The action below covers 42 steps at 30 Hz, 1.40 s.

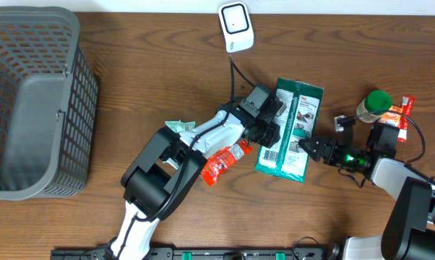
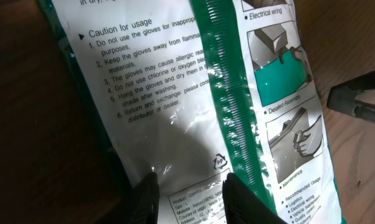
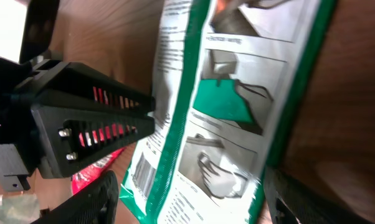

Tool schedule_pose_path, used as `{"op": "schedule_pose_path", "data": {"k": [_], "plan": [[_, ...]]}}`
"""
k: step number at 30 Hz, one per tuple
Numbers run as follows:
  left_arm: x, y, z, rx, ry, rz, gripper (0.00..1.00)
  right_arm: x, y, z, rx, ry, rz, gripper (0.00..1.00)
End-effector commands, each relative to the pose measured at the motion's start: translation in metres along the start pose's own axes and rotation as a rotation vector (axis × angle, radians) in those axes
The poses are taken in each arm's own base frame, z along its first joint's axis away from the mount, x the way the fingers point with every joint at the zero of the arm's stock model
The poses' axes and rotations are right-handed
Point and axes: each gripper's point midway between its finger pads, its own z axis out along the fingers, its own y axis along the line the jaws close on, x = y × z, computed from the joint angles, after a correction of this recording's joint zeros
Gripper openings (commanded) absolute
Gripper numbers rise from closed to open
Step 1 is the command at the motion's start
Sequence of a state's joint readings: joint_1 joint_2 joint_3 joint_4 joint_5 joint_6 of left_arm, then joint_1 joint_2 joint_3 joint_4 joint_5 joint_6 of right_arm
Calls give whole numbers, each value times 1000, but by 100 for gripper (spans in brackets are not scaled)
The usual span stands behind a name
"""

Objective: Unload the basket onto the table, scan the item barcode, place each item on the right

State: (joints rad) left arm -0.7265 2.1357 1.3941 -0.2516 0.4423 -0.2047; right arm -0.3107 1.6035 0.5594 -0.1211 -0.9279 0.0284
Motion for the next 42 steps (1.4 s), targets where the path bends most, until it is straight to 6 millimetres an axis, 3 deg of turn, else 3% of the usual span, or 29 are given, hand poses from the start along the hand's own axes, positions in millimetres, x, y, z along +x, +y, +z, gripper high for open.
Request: {"op": "schedule_pose_path", "data": {"k": [1,14,19,23,28,30,33,34,37,42], "plan": [[17,15,14,-34,56,-15,36,4,6,7,-20,18,17,70],[19,15,13,-36,63,-18,36,9,5,22,23,52,14,66],[18,15,13,-36,62,-17,36,-2,22,16,-95,25,2,66],[-2,5,1,-20,2,8,38,-1,22,16,-96,30,-19,67],[-36,-9,-32,-39,-124,51,39,-6,26,13,-97,12,-36,69],[-46,-13,-37,-35,-162,65,39,-12,29,6,-94,-12,-51,76],[-49,-12,-32,-34,-177,70,39,-19,30,-7,-79,-48,-58,79],[-47,-10,-27,-34,-171,69,39,-20,28,-11,-68,-59,-61,79],[-39,-1,-7,-51,-145,64,39,-22,-2,-27,83,-89,0,80],[-34,11,17,-58,-141,62,39,-14,-40,-38,281,-82,68,82]]}}
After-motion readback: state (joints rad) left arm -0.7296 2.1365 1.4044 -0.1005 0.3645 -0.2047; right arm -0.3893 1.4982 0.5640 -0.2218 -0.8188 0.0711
